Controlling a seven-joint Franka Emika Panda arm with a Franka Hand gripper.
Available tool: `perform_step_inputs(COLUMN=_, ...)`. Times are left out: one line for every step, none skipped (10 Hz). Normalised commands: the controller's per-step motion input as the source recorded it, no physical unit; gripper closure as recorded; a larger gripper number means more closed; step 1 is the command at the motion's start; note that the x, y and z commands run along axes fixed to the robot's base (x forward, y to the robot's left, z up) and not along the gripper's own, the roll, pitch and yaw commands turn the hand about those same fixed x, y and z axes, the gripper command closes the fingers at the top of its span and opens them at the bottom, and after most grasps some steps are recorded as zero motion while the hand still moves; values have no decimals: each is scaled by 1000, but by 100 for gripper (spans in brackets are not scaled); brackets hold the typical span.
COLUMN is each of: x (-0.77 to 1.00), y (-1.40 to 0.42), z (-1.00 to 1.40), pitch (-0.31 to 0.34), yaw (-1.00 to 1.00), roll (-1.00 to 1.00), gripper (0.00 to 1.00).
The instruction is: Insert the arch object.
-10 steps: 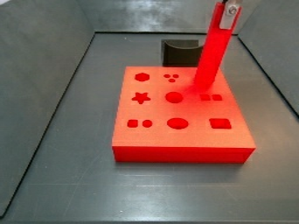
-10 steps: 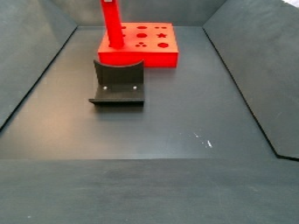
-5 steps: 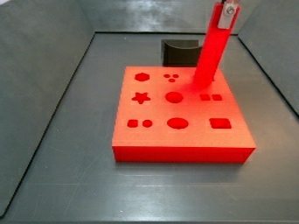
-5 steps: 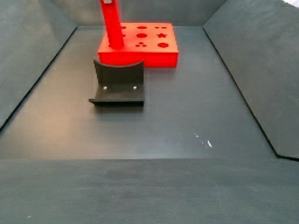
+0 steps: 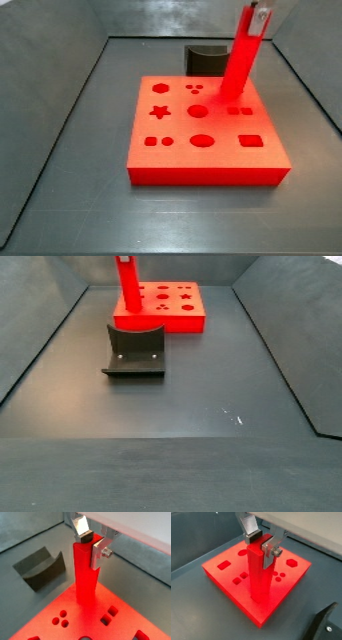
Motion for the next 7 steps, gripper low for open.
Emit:
perform_step_inputs(x=0, y=0, z=-54, pitch=0, yaw=0, roll=0, gripper=100)
perform_step_inputs(x=0, y=-17, z=-214, pitch=0, yaw=0, roll=0, gripper=100)
perform_step_inputs(x=-17, y=-80, z=-549, pitch=-63, yaw=0, roll=0, gripper=100)
perform_step_inputs(x=-3, y=-97, z=-743, pitch=-116, yaw=0, roll=0, gripper=100)
perform_step_inputs(x=-40, y=-74, z=-803, pitch=-131, yaw=0, roll=23, gripper=100)
perform_step_inputs(x=-14, y=-57, z=-783, pitch=-119, yaw=0, roll=87, gripper=100)
perform_step_inputs(x=-11, y=-54, z=-777, pitch=-107, yaw=-11, roll=143, gripper=100)
